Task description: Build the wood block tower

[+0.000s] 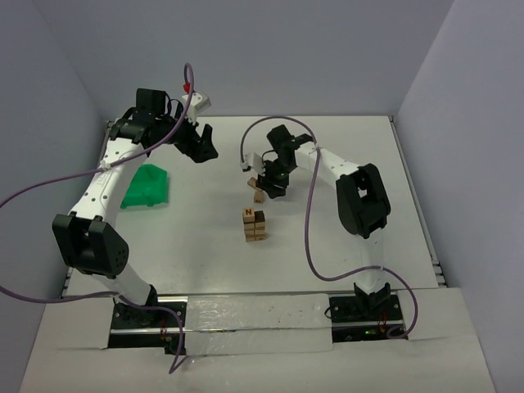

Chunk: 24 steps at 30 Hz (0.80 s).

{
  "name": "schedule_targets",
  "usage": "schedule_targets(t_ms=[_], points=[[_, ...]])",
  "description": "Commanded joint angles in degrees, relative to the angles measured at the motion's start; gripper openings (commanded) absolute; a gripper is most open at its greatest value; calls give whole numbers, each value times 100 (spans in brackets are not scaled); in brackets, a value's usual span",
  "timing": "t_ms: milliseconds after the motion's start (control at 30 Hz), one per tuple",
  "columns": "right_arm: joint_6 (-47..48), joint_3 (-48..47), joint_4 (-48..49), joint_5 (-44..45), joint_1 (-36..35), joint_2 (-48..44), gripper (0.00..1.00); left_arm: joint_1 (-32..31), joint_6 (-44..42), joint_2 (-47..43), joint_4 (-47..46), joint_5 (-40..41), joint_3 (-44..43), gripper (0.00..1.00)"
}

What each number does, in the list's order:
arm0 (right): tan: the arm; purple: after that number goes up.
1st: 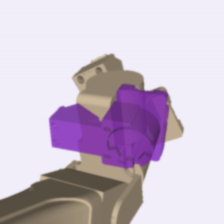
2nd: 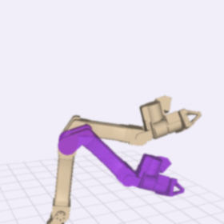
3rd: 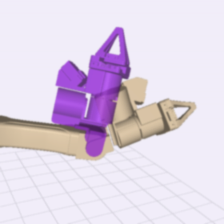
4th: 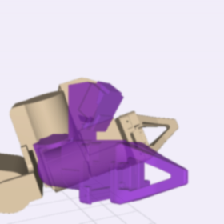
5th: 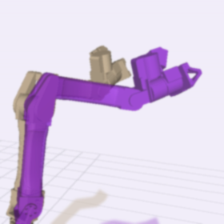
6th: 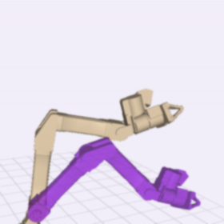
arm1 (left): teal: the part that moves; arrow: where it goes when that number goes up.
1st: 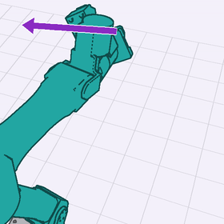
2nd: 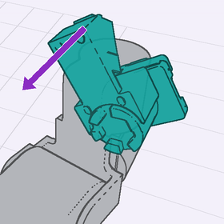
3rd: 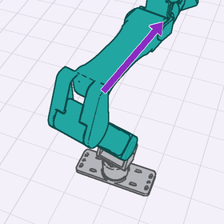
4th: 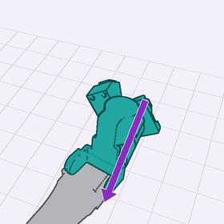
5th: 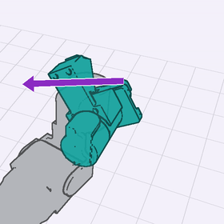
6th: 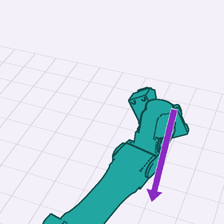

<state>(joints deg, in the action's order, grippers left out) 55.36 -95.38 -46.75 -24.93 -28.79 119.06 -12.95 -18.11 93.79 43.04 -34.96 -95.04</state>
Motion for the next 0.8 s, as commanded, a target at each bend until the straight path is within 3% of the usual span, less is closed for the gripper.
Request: schedule_targets(t_ms=[0, 200, 767], points=[[-307, -500, -54, 74, -125, 143, 64, 38, 63, 42, -7, -117, -348, 99], [-254, -642, -205, 93, -320, 267, 70, 38, 71, 51, -33, -134, -313, 99], [-534, -937, -37, 388, -627, 735, 67, 38, 53, 101, 8, -116, -366, 99]])
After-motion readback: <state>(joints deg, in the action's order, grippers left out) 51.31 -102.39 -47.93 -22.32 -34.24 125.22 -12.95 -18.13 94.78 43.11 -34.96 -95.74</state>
